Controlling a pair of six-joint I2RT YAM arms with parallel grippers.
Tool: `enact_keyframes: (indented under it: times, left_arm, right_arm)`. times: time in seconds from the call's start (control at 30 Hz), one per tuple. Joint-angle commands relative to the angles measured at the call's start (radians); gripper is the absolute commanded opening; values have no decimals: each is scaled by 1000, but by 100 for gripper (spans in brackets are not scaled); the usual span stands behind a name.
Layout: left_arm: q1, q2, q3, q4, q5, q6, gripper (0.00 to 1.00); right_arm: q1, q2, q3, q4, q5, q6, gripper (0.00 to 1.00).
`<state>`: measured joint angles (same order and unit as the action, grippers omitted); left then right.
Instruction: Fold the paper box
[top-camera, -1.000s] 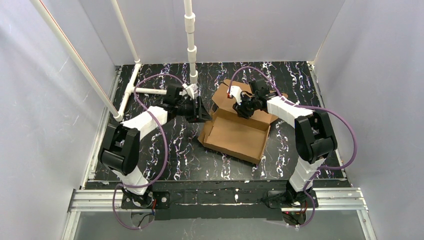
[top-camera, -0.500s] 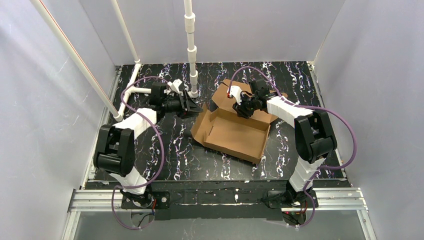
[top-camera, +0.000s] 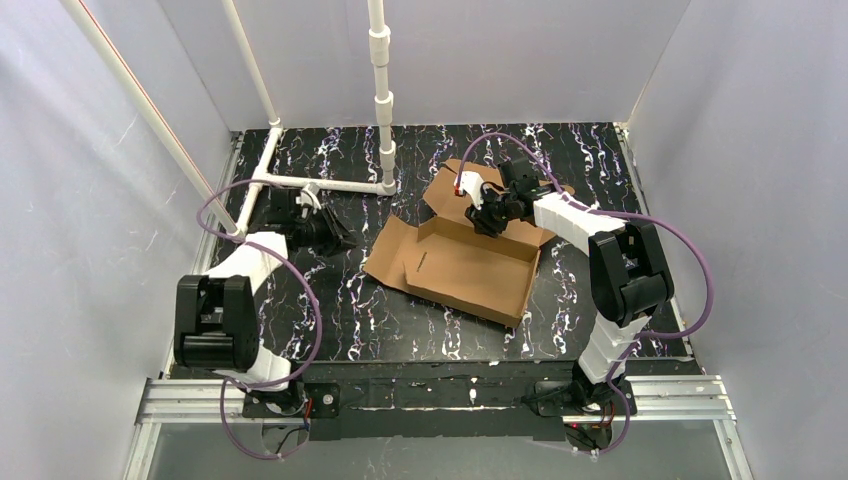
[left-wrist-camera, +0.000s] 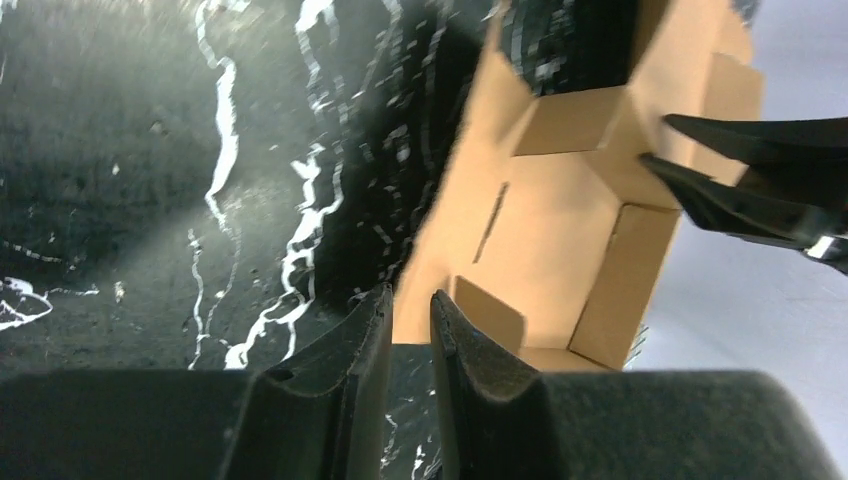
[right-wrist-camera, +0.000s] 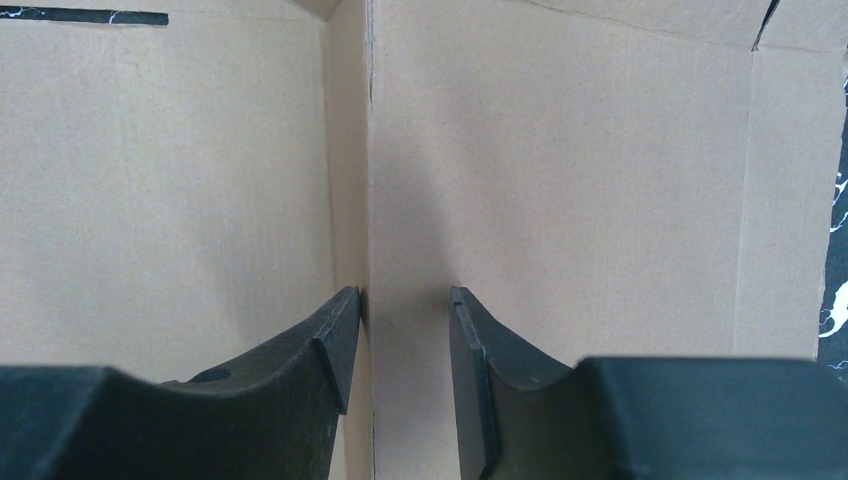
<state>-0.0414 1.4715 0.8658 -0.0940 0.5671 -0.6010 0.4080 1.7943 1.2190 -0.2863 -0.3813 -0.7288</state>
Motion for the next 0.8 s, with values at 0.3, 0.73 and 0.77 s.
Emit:
enact_keyframes:
  times: [0.3,0.73,0.77]
  left_arm:
    - [-39,248,-10,28,88,15,15]
    - [-159,325,38,154,281,3,22]
    - [-166,325,46,154,283,1,23]
  right_arm:
    - [9,39,-7,-43,-35,22,45]
    - [15,46,-1,-66,-45,9,44]
    - [16,48,-1,-69,-48,3,44]
